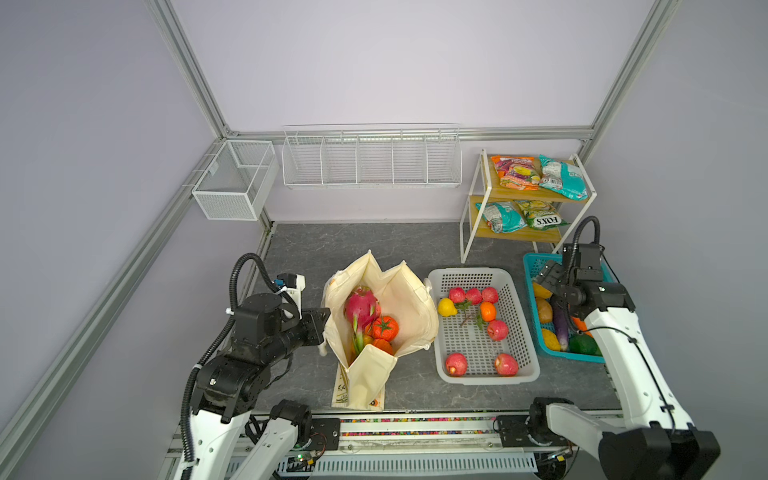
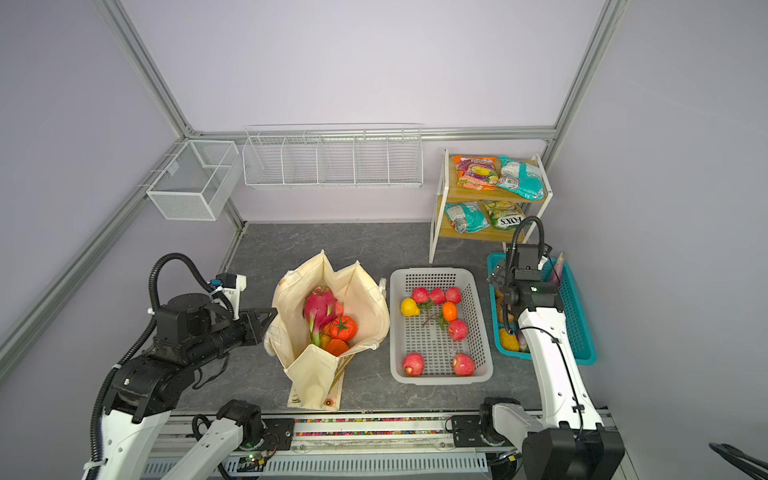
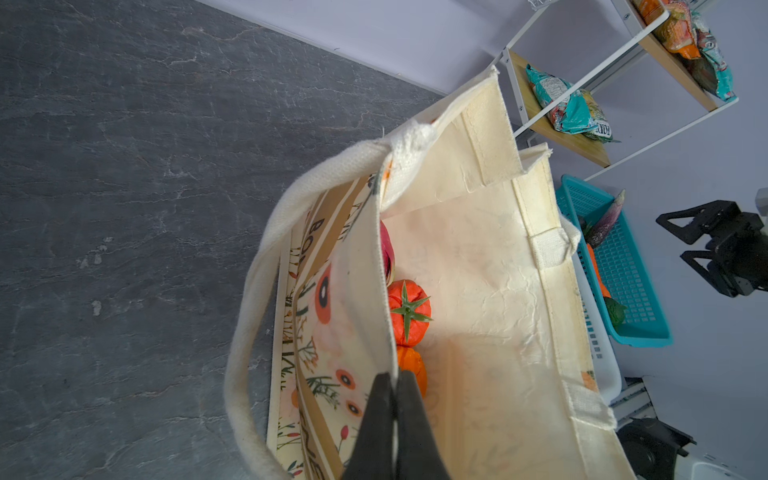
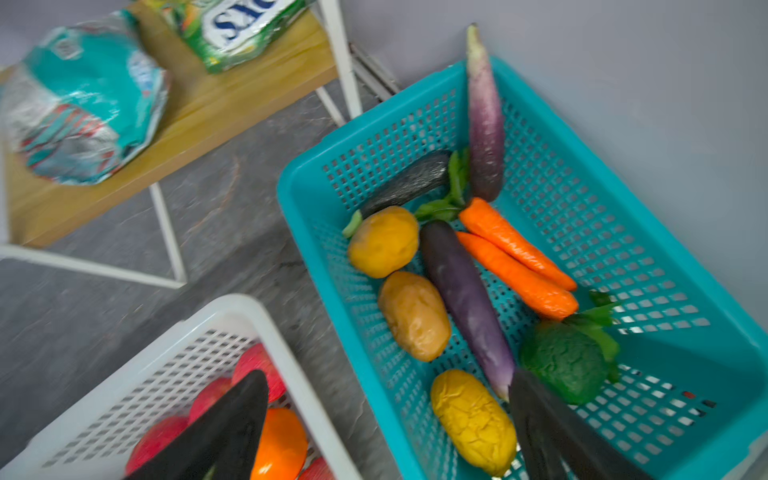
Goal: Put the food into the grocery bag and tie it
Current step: 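Withdraw the right gripper from the bag back to the teal basket, then lower the right gripper onto the purple eggplant and close on it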
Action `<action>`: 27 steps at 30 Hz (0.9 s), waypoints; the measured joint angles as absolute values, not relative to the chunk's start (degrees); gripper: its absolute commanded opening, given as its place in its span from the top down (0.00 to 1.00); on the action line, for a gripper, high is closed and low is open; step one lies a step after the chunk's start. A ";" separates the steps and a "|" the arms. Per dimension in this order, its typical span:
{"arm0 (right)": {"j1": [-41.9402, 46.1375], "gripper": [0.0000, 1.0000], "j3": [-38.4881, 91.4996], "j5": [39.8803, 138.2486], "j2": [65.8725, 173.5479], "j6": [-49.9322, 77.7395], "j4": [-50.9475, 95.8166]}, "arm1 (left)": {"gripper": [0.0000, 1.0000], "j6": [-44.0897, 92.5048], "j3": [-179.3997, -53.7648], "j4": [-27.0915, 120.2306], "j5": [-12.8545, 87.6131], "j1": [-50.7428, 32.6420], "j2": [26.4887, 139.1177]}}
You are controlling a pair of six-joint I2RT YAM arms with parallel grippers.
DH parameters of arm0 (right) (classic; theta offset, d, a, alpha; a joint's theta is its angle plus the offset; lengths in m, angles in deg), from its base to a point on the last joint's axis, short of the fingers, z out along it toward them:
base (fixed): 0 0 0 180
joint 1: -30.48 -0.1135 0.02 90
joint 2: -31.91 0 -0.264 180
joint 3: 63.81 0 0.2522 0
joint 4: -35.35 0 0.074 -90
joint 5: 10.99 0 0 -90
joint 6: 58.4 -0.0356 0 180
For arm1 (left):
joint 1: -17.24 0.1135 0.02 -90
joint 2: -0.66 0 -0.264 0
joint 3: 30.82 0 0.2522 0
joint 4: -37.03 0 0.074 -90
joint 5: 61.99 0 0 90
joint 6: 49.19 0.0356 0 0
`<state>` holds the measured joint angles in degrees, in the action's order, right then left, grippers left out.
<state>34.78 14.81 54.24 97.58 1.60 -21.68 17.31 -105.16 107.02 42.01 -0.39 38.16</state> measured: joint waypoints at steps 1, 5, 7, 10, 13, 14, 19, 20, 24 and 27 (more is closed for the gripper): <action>36.20 0.07 14.81 54.06 98.47 1.60 -21.31 | 1.00 17.33 -105.16 106.99 42.03 -0.39 38.20; 40.79 0.07 14.90 53.89 102.50 1.41 -19.34 | 1.00 17.31 -105.16 106.93 42.01 -0.39 38.31; 42.21 0.07 15.16 53.89 104.49 1.17 -18.38 | 1.00 17.31 -105.16 106.91 42.01 -0.39 38.35; 44.02 0.07 16.21 54.00 107.72 0.45 -17.03 | 1.00 17.33 -105.16 106.89 42.01 -0.39 38.42; 45.95 0.06 17.63 54.46 111.00 -0.38 -15.58 | 1.00 17.33 -105.16 106.89 41.99 -0.39 38.44; 46.56 0.06 18.11 54.50 112.11 -0.60 -15.04 | 1.00 17.33 -105.16 106.91 41.99 -0.39 38.44; 48.48 0.05 20.56 54.52 117.45 -1.02 -13.07 | 1.00 17.33 -105.16 106.89 41.99 -0.39 38.55; 48.81 0.04 21.44 54.54 118.74 -1.04 -12.90 | 1.00 17.35 -105.16 106.84 41.99 -0.39 38.64; 49.33 0.01 22.92 53.82 121.73 -1.46 -11.30 | 1.00 17.35 -105.14 106.58 42.01 -0.39 39.27; 49.46 0.05 23.29 52.10 122.78 -1.89 -10.29 | 1.00 17.35 -105.11 106.25 42.01 -0.39 39.75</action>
<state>49.46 23.29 52.10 122.78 -1.89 -10.29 17.35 -105.11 106.25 42.01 -0.39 39.75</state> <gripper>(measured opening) 0.970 0.048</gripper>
